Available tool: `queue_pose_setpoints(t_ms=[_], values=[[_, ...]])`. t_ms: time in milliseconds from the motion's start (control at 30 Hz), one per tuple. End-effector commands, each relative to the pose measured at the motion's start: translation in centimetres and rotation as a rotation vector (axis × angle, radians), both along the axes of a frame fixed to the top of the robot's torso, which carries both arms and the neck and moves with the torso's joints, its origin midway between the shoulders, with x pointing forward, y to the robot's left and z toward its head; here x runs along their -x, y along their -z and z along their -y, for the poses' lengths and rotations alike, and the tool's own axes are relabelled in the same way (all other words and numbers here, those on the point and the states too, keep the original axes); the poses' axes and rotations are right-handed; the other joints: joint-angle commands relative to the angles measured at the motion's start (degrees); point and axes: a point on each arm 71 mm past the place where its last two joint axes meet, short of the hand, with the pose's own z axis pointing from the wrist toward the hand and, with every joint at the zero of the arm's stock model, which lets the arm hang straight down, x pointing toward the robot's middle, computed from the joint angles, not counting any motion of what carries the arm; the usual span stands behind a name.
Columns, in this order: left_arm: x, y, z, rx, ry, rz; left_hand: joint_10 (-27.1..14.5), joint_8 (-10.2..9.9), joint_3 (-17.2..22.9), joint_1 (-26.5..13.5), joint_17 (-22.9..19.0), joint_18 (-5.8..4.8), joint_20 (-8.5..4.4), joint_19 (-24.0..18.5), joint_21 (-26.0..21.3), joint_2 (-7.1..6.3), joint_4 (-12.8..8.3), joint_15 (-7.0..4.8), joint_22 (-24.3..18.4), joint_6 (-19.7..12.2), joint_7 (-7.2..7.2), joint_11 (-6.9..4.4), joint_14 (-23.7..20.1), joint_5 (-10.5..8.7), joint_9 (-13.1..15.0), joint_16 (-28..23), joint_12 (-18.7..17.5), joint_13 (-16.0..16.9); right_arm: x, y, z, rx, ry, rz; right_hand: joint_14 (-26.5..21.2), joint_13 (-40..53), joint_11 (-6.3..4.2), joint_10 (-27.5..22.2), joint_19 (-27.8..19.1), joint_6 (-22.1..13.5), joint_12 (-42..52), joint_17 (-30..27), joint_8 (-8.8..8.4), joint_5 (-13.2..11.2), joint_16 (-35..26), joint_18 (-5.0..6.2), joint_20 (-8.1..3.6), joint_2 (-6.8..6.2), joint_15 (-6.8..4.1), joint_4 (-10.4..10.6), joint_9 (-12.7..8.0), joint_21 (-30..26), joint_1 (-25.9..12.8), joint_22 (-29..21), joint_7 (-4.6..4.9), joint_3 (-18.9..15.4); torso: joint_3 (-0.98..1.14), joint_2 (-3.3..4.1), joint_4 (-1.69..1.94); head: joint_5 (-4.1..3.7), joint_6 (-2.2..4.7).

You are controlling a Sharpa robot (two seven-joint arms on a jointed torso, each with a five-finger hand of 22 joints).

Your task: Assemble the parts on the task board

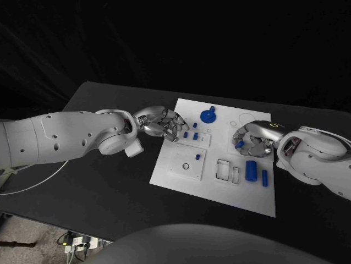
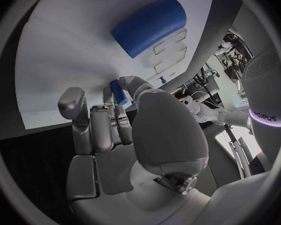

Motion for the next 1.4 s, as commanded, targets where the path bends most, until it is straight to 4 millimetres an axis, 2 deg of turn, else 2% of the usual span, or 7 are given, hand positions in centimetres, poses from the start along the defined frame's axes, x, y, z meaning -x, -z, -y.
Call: queue_pose_setpoints(t_ms=[33, 333, 467, 667, 767, 1033, 1400], values=[[0.1, 0.0, 0.2, 0.005, 0.018, -0.011, 0.5, 0.2, 0.1, -0.5, -0.1, 0.43, 0.41, 0.1, 0.2, 0.22, 0.4, 0.0, 1.1, -0.1, 0.19, -0.04, 0.5, -0.28, -0.1, -0.2, -0.3, -0.1, 0.1, 0.2, 0.0, 0.032, 0.006, -0.002, -0.2, 0.2, 0.0, 0.2, -0.2, -0.5, 0.2, 1.6, 0.38, 0.2, -0.1, -0.28, -0.31, 0.04, -0.2, -0.3, 0.3, -0.1, -0.2, 6.2, 0.05, 0.0, 0.03, -0.02, -0.01, -0.01, 0.01], [0.1, 0.1, 0.3, 0.002, 0.022, -0.019, 0.5, 0.2, 0.1, -0.6, -0.2, 0.42, 0.5, 0.2, 0.2, 0.19, 0.5, 0.05, 1.0, -0.2, 0.19, 0.0, 0.5, -0.32, -0.1, -0.2, -0.3, -0.2, 0.3, 0.1, -0.1, 0.03, 0.001, 0.005, -0.3, 1.0, -0.45, 0.8, -0.3, -0.5, 1.4, 1.2, 1.58, -0.7, -0.3, -0.25, -0.55, 0.3, -0.57, -1.2, 2.4, -0.1, -0.6, 6.1, -0.07, 0.6, -0.02, -0.02, 0.0, 0.07, 0.01], [0.1, 0.1, 0.3, 0.001, 0.024, -0.022, 0.4, 0.2, 0.1, -0.6, -0.2, 0.42, 0.53, 0.2, 0.2, 0.19, 0.5, 0.06, 1.0, -0.2, 0.2, 0.0, 0.5, -0.32, -0.1, -0.2, -0.4, -0.2, 0.3, 0.1, 0.0, 0.023, 0.001, 0.016, -0.3, 1.8, -1.12, 1.8, -0.1, 0.1, 2.7, 1.1, 3.44, -0.7, -0.3, -0.3, -1.01, 0.67, -1.14, -2.2, 5.0, 0.3, -0.5, 6.2, 0.11, 0.9, -0.01, -0.02, 0.01, 0.2, 0.01], [0.1, 0.1, 0.3, -0.002, 0.024, -0.026, 0.5, 0.3, 0.1, -0.7, -0.2, 0.42, 0.61, 0.3, 0.2, 0.26, 0.6, 0.08, 1.0, -0.1, 0.27, -0.01, 0.5, -0.35, -0.2, -0.3, -0.4, -0.3, 0.3, -0.1, 0.1, 0.015, -0.001, 0.029, 0.0, 3.2, -2.01, 3.7, 0.3, 2.1, 4.7, 1.1, 7.84, -0.1, -0.1, -0.47, -1.86, 1.32, -1.99, -3.6, 10.8, 1.3, -0.3, 6.5, 0.21, 1.5, 0.0, -0.02, 0.01, 0.12, 0.01], [0.1, 0.1, 0.3, -0.003, 0.024, -0.027, 0.5, 0.4, 0.1, -0.7, -0.3, 0.43, 0.65, 0.4, 0.2, 0.3, 0.7, 0.09, 1.0, -0.1, 0.29, -0.01, 0.5, -0.37, -0.2, -0.3, -0.4, -0.3, 0.4, -0.2, 0.2, 0.01, -0.004, 0.036, -0.2, 3.5, -2.2, 4.5, 0.4, 2.2, 5.3, 0.7, 8.59, -0.1, -0.4, -0.51, -2.05, 1.37, -2.15, -3.9, 12.2, 1.7, -0.3, 6.5, 0.11, 2.0, 0.0, -0.02, 0.0, 0.12, 0.01], [0.1, 0.2, 0.3, -0.004, 0.024, -0.027, 0.6, 0.4, 0.2, -0.7, -0.3, 0.44, 0.72, 0.6, 0.3, 0.39, 0.8, 0.1, 1.0, -0.1, 0.32, 0.0, 0.5, -0.43, -0.2, -0.3, -0.4, -0.4, 0.3, -1.3, 0.2, -0.014, -0.01, 0.059, -0.8, 3.6, -2.34, 5.1, 0.2, 2.3, 5.6, -0.2, 8.71, -0.3, -1.1, -0.47, -2.14, 1.37, -2.18, -4.0, 12.9, 1.5, -0.4, 6.5, 0.09, 2.4, -0.03, -0.02, 0.03, -0.21, 0.01], [0.1, 0.2, 0.3, -0.008, 0.022, -0.03, 0.6, 0.5, 0.2, -0.8, -0.4, 0.46, 0.75, 0.6, 0.3, 0.44, 0.9, 0.12, 1.0, 0.0, 0.33, 0.02, 0.6, -0.48, -0.2, -0.3, -0.4, -0.4, 0.1, -3.0, 0.3, -0.028, 0.004, 0.039, -1.1, 3.4, -2.4, 5.3, -0.1, 2.5, 5.5, -0.7, 8.63, -0.9, -1.6, -0.49, -2.15, 1.23, -2.18, -3.8, 13.2, 1.4, -1.1, 6.4, -0.1, 2.7, -0.02, -0.05, -0.03, 0.12, 0.01]])
